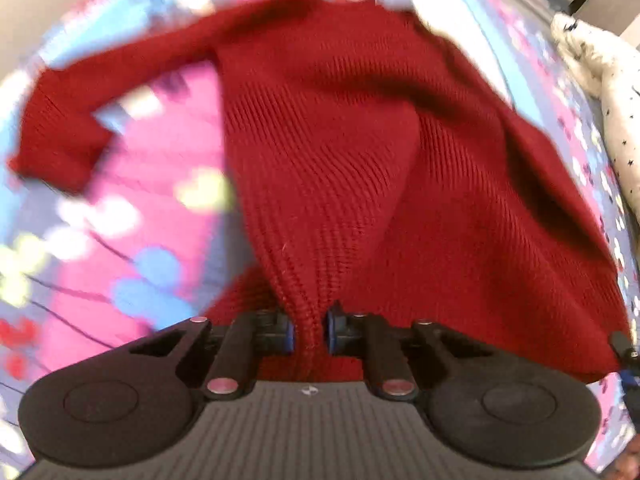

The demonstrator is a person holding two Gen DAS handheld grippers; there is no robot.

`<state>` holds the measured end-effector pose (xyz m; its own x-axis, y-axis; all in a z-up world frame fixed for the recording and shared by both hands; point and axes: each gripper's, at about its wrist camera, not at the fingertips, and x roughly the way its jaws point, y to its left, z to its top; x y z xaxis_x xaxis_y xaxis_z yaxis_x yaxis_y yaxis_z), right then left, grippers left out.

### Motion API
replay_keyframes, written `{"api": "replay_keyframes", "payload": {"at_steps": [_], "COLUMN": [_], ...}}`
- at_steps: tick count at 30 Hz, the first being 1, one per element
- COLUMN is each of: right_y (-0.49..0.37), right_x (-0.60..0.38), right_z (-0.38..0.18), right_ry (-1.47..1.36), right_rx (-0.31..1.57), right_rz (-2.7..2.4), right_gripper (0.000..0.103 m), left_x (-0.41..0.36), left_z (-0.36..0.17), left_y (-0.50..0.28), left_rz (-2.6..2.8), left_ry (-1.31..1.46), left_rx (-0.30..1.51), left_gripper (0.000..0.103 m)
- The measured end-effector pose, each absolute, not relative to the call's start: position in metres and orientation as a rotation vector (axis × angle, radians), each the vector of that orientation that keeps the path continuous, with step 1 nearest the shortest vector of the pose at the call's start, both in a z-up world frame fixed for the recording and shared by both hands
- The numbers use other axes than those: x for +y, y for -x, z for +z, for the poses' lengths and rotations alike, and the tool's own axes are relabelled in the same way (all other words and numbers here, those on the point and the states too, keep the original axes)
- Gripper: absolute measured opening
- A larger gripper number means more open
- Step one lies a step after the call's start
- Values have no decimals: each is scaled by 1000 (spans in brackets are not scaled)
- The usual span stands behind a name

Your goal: Fold small clothes

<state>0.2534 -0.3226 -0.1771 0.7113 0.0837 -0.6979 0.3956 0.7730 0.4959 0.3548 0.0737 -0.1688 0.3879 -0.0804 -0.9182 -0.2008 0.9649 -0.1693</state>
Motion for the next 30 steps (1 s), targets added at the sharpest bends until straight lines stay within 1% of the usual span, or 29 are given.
{"api": "replay_keyframes", "payload": {"at_steps": [1,4,8,10,13,15,18,20,22,26,30], "right_y": [-248,-228,-175,-143,-96,-77,-68,-68,-65,-66,-62], "right_x": [-322,-322,-328,-328,-324,-321,-324,-325,-321,-311,-312], "right_z": [-169,-142,-116,-111,-119,-135,-178,-196,-190,-155,-148], "right_ry": [-672,-664,-708,-716,-705,-673,-566,-606,-594,-514,-522], "right_rx": [760,744,752,770,826,875,961,998,981,902,883], "right_rz": [-184,-175,-137,-127,-141,-166,-261,-287,-278,-220,-214], "right_gripper": [18,18,17,17,17,17,17,17,17,17,17], "left_x": [85,127,170,177,179,173,166,162,159,159,161], "left_z": [-155,-126,-107,-109,-132,-154,-187,-186,-176,-158,-151], "left_y": [-347,-321,-260,-228,-185,-166,-151,-148,-147,-142,-135], "left_rz": [92,118,142,154,155,175,237,234,232,232,218], "left_ry": [269,319,333,332,316,286,201,188,161,155,145], "left_rx": [1148,1150,1152,1163,1220,1264,1335,1333,1309,1273,1235], "left_gripper": [14,13,12,11,11,11,9,9,8,8,8]}}
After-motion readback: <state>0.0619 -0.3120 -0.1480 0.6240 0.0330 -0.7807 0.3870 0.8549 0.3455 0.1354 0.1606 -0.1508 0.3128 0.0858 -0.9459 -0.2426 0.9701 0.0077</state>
